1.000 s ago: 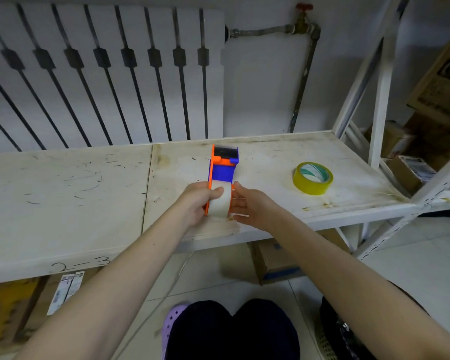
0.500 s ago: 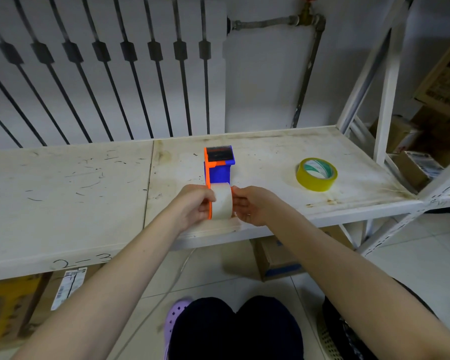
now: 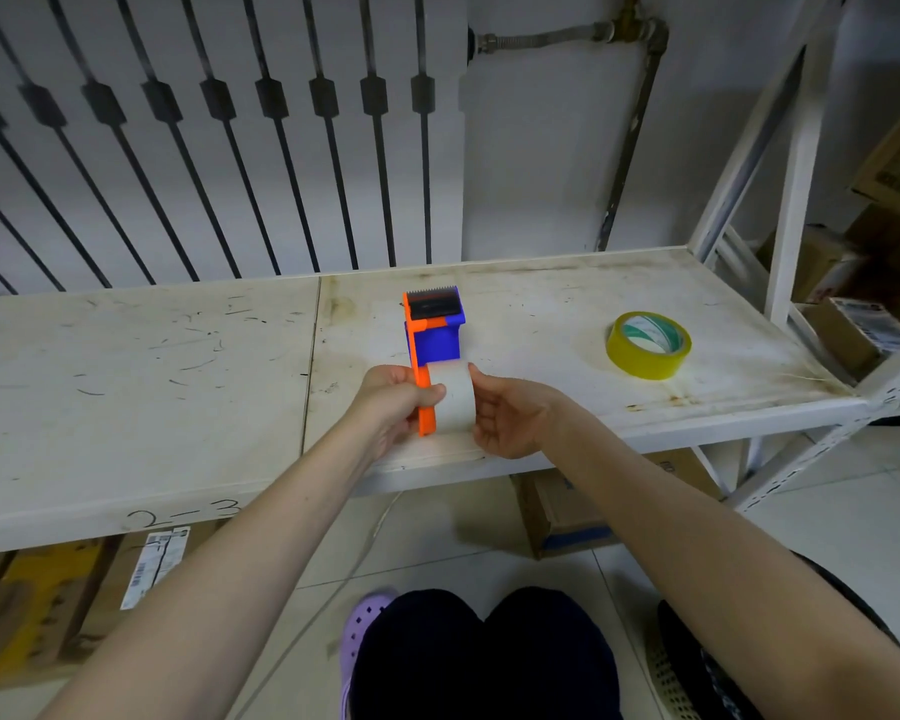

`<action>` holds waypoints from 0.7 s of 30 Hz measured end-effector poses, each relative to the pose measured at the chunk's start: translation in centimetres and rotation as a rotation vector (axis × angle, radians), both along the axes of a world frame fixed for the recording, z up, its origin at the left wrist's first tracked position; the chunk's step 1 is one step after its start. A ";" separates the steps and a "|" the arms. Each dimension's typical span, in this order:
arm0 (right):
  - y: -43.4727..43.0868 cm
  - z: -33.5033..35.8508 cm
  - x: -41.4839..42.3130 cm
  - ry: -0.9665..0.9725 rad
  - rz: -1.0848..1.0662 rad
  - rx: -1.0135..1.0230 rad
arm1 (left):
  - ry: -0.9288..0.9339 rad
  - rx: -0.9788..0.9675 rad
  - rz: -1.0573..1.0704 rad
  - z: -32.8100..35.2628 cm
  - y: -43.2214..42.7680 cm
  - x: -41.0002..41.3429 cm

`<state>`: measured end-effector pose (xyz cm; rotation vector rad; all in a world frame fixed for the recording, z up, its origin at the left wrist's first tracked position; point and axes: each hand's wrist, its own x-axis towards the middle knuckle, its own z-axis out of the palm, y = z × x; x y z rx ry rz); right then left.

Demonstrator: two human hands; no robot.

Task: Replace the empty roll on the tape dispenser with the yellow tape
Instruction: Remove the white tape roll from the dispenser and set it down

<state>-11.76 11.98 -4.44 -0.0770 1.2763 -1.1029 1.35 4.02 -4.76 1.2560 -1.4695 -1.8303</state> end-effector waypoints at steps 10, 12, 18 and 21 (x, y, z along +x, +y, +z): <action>0.6 1.1 1.8 0.710 0.044 -0.141 | 0.032 0.065 0.079 -0.3 -0.6 0.3; 1.0 1.3 1.8 0.848 0.098 -0.148 | 0.037 0.075 0.088 -0.2 -0.8 0.3; 1.8 1.0 1.8 0.982 0.135 -0.172 | 0.061 0.123 0.071 0.7 -0.6 0.2; 2.1 0.9 1.4 0.993 0.151 -0.180 | 0.037 0.151 0.109 1.0 -0.6 0.0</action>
